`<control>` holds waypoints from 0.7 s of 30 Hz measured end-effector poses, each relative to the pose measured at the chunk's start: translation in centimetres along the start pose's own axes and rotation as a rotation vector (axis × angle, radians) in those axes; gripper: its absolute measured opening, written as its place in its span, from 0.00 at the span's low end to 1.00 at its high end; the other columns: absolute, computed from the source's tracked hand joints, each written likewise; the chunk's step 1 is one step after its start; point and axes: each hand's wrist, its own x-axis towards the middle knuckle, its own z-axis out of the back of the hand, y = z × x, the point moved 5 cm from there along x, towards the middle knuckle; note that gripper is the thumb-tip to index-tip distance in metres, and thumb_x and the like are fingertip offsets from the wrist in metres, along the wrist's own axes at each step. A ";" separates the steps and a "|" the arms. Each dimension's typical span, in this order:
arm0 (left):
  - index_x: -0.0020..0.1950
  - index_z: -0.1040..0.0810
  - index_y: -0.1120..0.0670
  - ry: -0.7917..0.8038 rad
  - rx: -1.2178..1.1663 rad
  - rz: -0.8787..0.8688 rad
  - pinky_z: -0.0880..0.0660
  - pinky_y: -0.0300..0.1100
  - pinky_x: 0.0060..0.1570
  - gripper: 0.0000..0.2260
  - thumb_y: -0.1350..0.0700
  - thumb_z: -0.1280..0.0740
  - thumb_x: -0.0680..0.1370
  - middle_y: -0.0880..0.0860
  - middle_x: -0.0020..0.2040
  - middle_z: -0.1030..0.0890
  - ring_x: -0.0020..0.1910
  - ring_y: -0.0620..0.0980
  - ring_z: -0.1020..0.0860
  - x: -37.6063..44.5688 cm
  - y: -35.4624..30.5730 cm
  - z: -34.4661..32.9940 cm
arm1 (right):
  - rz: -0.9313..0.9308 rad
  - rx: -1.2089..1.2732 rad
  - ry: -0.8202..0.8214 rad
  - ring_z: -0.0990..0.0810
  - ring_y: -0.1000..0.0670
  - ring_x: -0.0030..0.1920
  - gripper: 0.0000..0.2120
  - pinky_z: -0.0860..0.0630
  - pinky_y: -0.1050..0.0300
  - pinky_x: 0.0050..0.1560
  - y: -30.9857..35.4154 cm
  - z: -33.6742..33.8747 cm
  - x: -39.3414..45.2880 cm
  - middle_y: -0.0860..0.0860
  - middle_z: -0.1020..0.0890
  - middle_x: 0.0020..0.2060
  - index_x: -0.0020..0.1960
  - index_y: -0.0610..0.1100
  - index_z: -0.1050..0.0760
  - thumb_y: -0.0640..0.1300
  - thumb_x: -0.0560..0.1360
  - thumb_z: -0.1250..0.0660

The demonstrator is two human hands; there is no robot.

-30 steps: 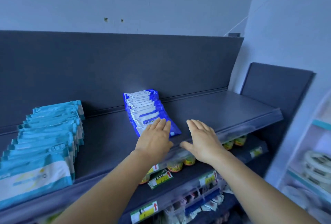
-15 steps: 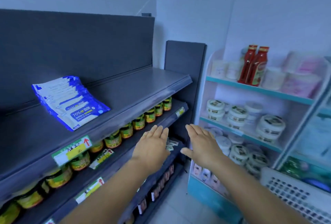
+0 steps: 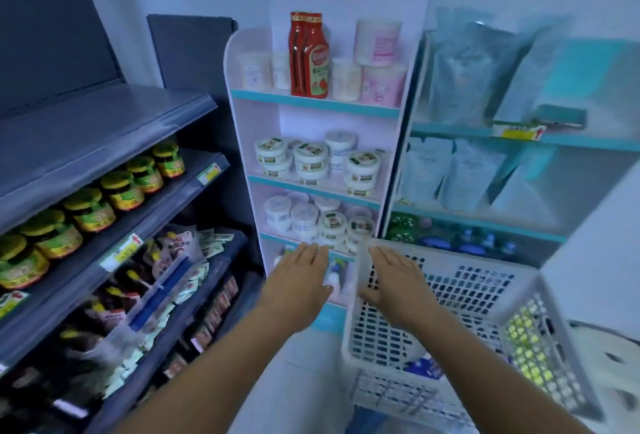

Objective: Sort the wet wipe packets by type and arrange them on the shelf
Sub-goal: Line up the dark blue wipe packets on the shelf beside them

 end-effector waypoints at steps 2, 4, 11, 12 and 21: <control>0.78 0.52 0.54 0.025 -0.021 -0.029 0.53 0.44 0.74 0.30 0.47 0.43 0.81 0.52 0.79 0.48 0.77 0.51 0.50 1.5 -3.6 -1.6 | -0.041 0.003 0.017 0.47 0.48 0.76 0.38 0.49 0.51 0.75 -4.3 -0.5 -1.0 0.49 0.45 0.77 0.78 0.45 0.51 0.60 0.76 0.38; 0.78 0.52 0.54 0.050 -0.040 -0.055 0.51 0.44 0.74 0.29 0.48 0.43 0.82 0.52 0.78 0.48 0.77 0.51 0.49 2.9 -7.3 -3.0 | -0.080 0.004 0.030 0.48 0.48 0.76 0.38 0.50 0.50 0.75 -8.4 -0.8 -2.0 0.49 0.45 0.77 0.78 0.45 0.52 0.59 0.77 0.38; 0.78 0.50 0.54 0.120 -0.085 -0.139 0.47 0.45 0.74 0.29 0.50 0.41 0.81 0.52 0.78 0.45 0.76 0.51 0.46 7.4 -17.9 -8.7 | -0.224 0.028 0.089 0.48 0.48 0.76 0.38 0.50 0.48 0.76 -20.6 -2.1 -4.6 0.48 0.46 0.77 0.78 0.44 0.52 0.56 0.77 0.37; 0.78 0.51 0.54 0.128 -0.090 -0.142 0.48 0.45 0.74 0.29 0.50 0.41 0.81 0.51 0.78 0.45 0.76 0.51 0.46 7.9 -19.0 -9.6 | -0.245 0.041 0.098 0.48 0.48 0.76 0.38 0.49 0.48 0.76 -22.0 -2.5 -4.9 0.48 0.46 0.77 0.78 0.44 0.52 0.56 0.77 0.36; 0.79 0.54 0.54 0.299 -0.052 -0.230 0.49 0.45 0.74 0.30 0.50 0.42 0.81 0.52 0.78 0.48 0.76 0.51 0.47 11.5 -24.0 -18.9 | -0.359 0.130 0.162 0.49 0.49 0.76 0.36 0.50 0.50 0.75 -30.1 -7.3 -6.4 0.50 0.45 0.77 0.77 0.45 0.50 0.53 0.77 0.35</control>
